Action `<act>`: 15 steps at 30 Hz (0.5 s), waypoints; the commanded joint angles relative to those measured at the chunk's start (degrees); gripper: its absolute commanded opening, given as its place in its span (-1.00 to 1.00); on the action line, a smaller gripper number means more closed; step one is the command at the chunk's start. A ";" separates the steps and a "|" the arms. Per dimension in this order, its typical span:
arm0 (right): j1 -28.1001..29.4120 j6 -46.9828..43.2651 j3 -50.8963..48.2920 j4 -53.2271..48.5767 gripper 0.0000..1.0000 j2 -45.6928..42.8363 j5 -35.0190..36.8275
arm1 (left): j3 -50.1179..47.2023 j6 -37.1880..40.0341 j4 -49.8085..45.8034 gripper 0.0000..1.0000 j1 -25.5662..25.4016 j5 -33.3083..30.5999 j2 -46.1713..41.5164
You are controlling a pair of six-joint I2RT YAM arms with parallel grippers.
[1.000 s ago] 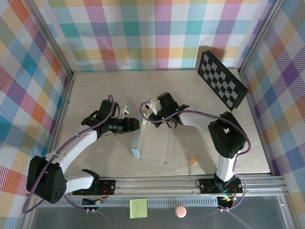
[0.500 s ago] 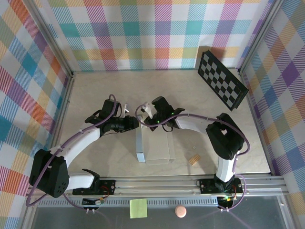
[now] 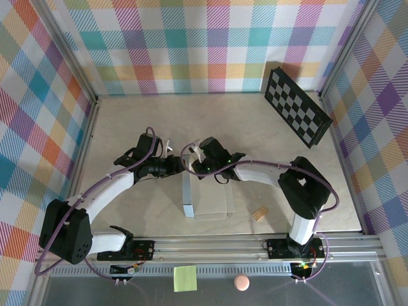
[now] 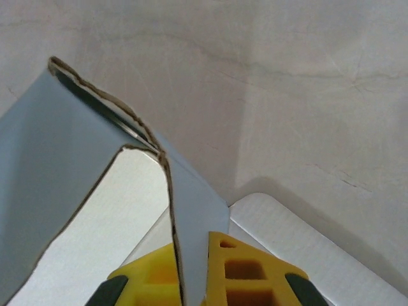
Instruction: Fold the paper box
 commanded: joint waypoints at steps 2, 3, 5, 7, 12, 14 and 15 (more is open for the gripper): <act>2.58 5.37 -2.61 5.62 -0.89 -2.02 2.50 | -1.14 0.27 -0.79 -0.38 -0.42 -1.62 1.05; 2.96 5.52 -2.90 5.96 -0.89 -1.81 3.54 | -1.10 0.45 -0.93 -0.38 -0.42 -1.70 1.27; 3.40 6.24 -3.97 7.50 -0.89 -1.31 5.62 | -1.04 0.75 -1.42 -0.38 -0.42 -2.10 1.48; 3.44 7.22 -5.24 9.85 -0.89 -0.79 6.47 | -0.94 1.24 -1.91 -0.38 -0.42 -2.60 1.84; 3.44 7.20 -6.42 11.67 -0.89 -1.38 7.11 | -0.88 2.00 -2.68 -0.38 -0.42 -2.92 2.51; 3.43 6.78 -6.89 12.32 -0.89 -3.03 6.98 | -0.93 2.00 -2.64 -0.38 -0.42 -2.90 2.38; 3.46 6.70 -6.89 12.02 -0.90 -3.58 6.67 | -0.93 2.09 -2.70 -0.38 -0.42 -2.93 2.34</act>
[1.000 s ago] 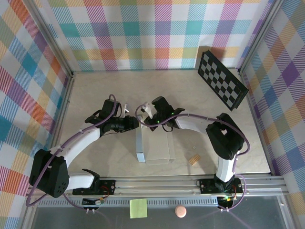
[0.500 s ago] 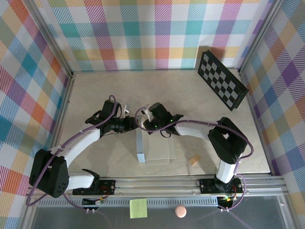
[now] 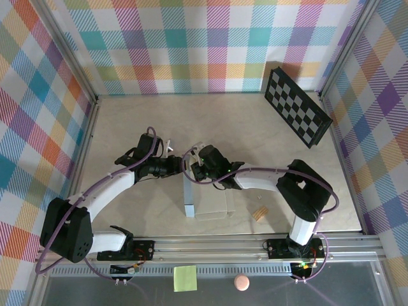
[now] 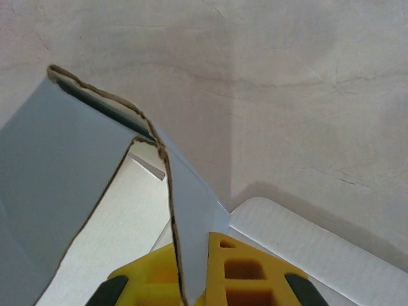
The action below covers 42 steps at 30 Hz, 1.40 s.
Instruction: Fold the paper box
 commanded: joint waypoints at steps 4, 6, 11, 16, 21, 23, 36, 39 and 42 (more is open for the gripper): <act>1.11 1.30 -0.98 0.03 -0.95 -4.59 -0.43 | -0.66 1.89 -3.02 -0.40 -0.35 -2.60 1.26; 1.97 2.92 -1.86 -0.83 -1.00 -5.78 2.35 | -0.79 1.82 -3.01 -0.41 -0.35 -2.37 0.88; 3.91 9.29 -3.98 -2.39 -1.00 -7.98 10.02 | -0.90 1.70 -2.49 -0.41 -0.35 -1.53 0.09; 4.81 16.86 -2.78 -3.26 -1.00 -5.91 13.28 | -0.91 1.34 -1.30 -0.41 -0.44 0.45 2.15; 6.65 19.28 -1.49 -2.20 -1.00 -6.26 15.04 | -1.38 1.56 -1.08 -0.41 -0.52 0.59 3.30; 6.96 20.50 -0.69 -2.60 -0.94 -5.68 15.10 | -1.37 1.64 -1.13 -0.41 -0.53 0.49 3.43; 6.43 5.81 -2.71 -7.47 -0.24 -9.77 12.11 | -1.34 3.10 -3.34 -0.41 -0.79 -0.17 3.30; 4.37 -0.94 -4.53 -8.84 0.02 -13.83 4.88 | -0.84 3.45 -3.71 -0.41 -0.79 -0.28 3.59; 1.04 -7.34 -4.80 -12.81 0.18 -16.73 -4.61 | -0.69 3.58 -3.81 -0.41 -0.79 -0.39 3.60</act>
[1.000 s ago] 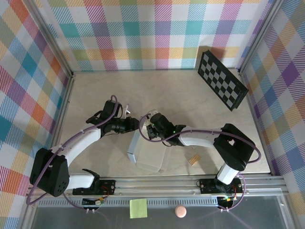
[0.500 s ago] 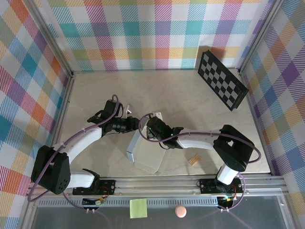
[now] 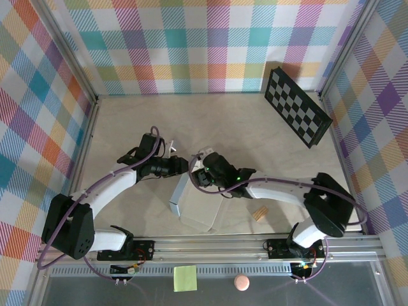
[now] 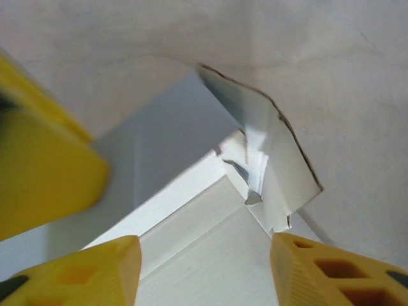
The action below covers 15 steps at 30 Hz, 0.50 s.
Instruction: Fold the paper box
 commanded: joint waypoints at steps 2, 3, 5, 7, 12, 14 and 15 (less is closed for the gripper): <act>-5.72 -12.64 -1.52 -3.59 0.19 -5.22 -16.61 | -0.92 1.17 -5.28 -0.41 -0.40 -3.83 1.93; -7.38 -13.91 -2.35 -3.06 0.19 -6.34 -19.61 | -0.96 1.12 -5.32 -0.41 -0.40 -3.72 1.98; -11.56 -17.43 -3.79 -1.87 0.18 -8.11 -25.39 | -1.02 1.20 -5.26 -0.41 -0.39 -3.53 2.37; -15.35 -21.36 -3.77 -2.22 0.17 -8.76 -29.97 | -0.98 1.26 -5.25 -0.41 -0.40 -3.54 2.58; -22.21 -39.69 -0.13 -8.29 0.14 -5.77 -39.75 | -0.90 1.13 -5.16 -0.41 -0.40 -3.43 2.78; -22.38 -49.32 3.12 -13.80 0.09 -2.59 -37.23 | -0.89 1.27 -5.18 -0.41 -0.39 -3.54 2.70; -22.56 -51.80 4.40 -15.26 0.08 -1.08 -36.37 | -0.79 1.28 -5.17 -0.41 -0.40 -3.63 2.69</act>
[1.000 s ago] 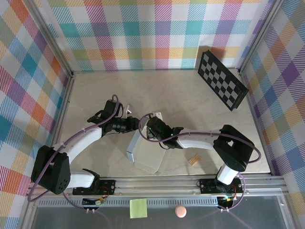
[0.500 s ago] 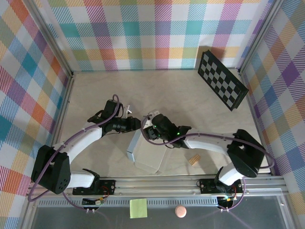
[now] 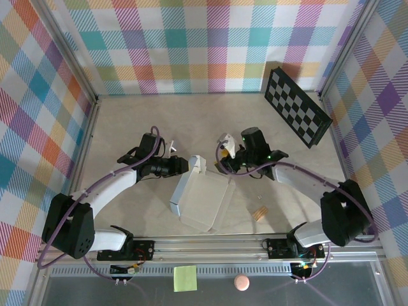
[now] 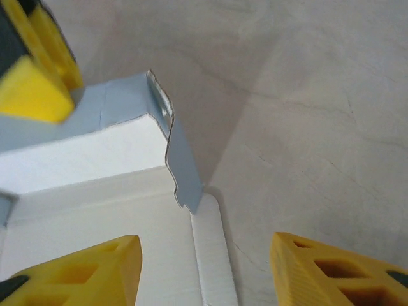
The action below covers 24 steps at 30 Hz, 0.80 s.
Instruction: Fold the paper box
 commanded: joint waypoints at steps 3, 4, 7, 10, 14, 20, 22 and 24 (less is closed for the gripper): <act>-1.88 -21.86 7.05 -7.82 0.04 8.26 -6.40 | -0.99 0.93 -5.06 -0.41 -0.40 -3.78 2.50; -2.67 -23.36 7.96 -7.50 0.04 9.92 -8.41 | -1.07 0.99 -5.03 -0.41 -0.40 -3.68 2.59; -4.08 -26.35 11.59 -7.66 0.02 14.88 -13.49 | -1.27 1.09 -5.14 -0.41 -0.40 -3.30 2.53; -4.30 -29.26 17.65 -12.82 -0.03 20.46 -17.51 | -1.41 1.17 -5.40 -0.41 -0.36 -3.47 2.10; -4.30 -29.86 21.82 -13.97 -0.07 25.15 -23.46 | -1.87 1.26 -4.76 -0.41 -0.40 -2.75 1.51; -3.02 -30.61 22.57 -14.28 -0.12 27.43 -28.76 | -2.07 1.93 -4.39 -0.41 -0.40 -1.52 1.60; -2.26 -30.22 22.26 -13.30 -0.12 27.84 -28.70 | -2.05 2.14 -4.01 -0.41 -0.39 -1.00 1.69; -1.58 -29.11 21.83 -11.95 -0.13 28.07 -29.14 | -1.81 2.14 -3.87 -0.41 -0.40 -0.64 1.79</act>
